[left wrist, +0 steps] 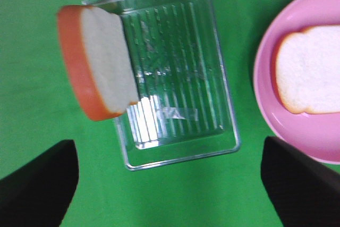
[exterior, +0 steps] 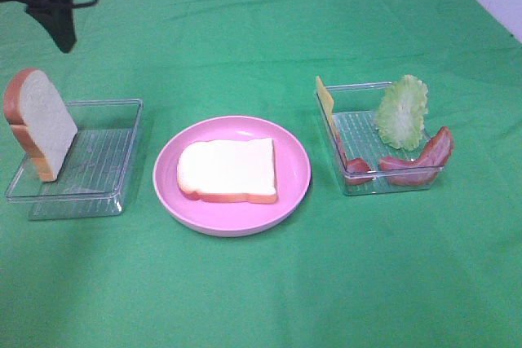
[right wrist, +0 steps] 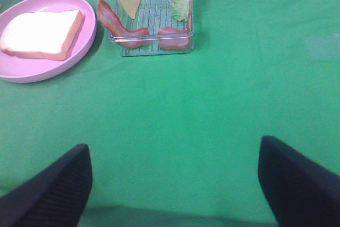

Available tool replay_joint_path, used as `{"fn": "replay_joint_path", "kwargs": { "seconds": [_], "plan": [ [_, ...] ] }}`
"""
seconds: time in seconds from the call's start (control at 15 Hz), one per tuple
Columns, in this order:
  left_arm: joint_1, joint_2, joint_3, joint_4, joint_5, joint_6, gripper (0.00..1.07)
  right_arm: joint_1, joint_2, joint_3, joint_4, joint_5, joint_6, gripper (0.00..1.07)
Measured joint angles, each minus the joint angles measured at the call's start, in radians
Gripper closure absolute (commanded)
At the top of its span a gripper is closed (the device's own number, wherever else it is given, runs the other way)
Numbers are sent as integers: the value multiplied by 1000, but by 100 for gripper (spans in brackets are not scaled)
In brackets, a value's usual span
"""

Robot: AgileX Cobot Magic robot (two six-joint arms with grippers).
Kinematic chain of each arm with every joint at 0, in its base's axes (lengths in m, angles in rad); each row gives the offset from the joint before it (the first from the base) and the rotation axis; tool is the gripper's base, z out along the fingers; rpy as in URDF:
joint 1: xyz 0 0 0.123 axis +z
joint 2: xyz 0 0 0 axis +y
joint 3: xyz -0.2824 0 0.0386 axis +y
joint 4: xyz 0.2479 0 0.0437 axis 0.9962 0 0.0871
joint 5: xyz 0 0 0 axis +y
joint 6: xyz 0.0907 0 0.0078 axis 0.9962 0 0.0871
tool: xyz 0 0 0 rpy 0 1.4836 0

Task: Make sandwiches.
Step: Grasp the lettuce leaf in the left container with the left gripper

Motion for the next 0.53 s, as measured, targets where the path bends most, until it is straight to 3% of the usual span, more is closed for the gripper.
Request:
{"fn": "replay_joint_path", "kwargs": {
  "seconds": [0.2,0.27,0.53],
  "plan": [
    [159,-41,0,2,1,70,20,0,0,0,0,0,0,26],
    [245,-45,0,8,1,103,20,0,0,0,0,0,0,26],
    [305,-86,21,-17,0,144,20,0,0,0,4,0,0,26]
  ]
}}
